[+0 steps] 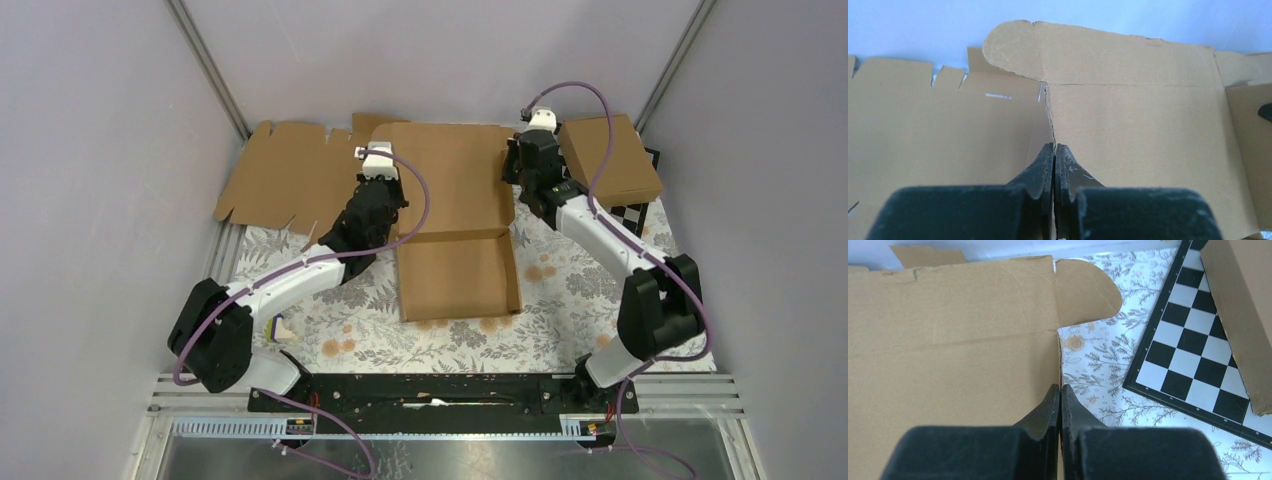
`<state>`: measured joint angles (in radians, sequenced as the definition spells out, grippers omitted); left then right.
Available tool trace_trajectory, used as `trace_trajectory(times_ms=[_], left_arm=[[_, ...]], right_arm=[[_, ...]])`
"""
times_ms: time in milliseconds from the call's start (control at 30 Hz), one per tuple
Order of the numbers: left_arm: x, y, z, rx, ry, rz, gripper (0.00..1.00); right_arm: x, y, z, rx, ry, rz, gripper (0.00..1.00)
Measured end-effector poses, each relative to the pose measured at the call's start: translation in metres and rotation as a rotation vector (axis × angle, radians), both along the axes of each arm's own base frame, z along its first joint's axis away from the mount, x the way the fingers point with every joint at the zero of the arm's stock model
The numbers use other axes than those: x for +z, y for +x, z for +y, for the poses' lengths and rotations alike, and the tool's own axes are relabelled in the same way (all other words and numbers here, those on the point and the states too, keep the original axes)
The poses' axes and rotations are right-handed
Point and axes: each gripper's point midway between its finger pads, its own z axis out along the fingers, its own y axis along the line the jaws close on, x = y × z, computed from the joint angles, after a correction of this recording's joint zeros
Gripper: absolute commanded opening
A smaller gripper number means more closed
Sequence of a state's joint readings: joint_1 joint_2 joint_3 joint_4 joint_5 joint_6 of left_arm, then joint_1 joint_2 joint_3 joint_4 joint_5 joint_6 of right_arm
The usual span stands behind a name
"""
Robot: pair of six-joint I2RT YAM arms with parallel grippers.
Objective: Fold the paper box
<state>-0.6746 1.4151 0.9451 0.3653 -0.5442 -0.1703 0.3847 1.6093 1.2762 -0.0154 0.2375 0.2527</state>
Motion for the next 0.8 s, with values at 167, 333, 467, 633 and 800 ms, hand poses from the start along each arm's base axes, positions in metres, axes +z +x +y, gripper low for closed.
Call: trace_trajectory(times_ms=[167, 333, 467, 633, 800], left_arm=[[0.012, -0.008, 0.004, 0.010, -0.043, -0.139, 0.00], [0.007, -0.028, 0.005, -0.002, -0.069, -0.252, 0.00], [0.020, -0.034, 0.000, 0.036, -0.084, -0.320, 0.00], [0.021, -0.043, -0.004, 0.066, -0.077, -0.378, 0.00], [-0.005, -0.052, -0.008, 0.003, -0.016, -0.382, 0.00]], right_arm=[[0.009, -0.018, 0.005, 0.022, 0.016, -0.163, 0.00], [0.014, -0.037, 0.005, 0.058, 0.022, -0.307, 0.00], [0.017, -0.042, 0.004, 0.066, 0.013, -0.399, 0.00], [0.010, -0.050, 0.004, 0.078, 0.009, -0.463, 0.05], [-0.002, -0.057, 0.001, 0.075, 0.010, -0.467, 0.20]])
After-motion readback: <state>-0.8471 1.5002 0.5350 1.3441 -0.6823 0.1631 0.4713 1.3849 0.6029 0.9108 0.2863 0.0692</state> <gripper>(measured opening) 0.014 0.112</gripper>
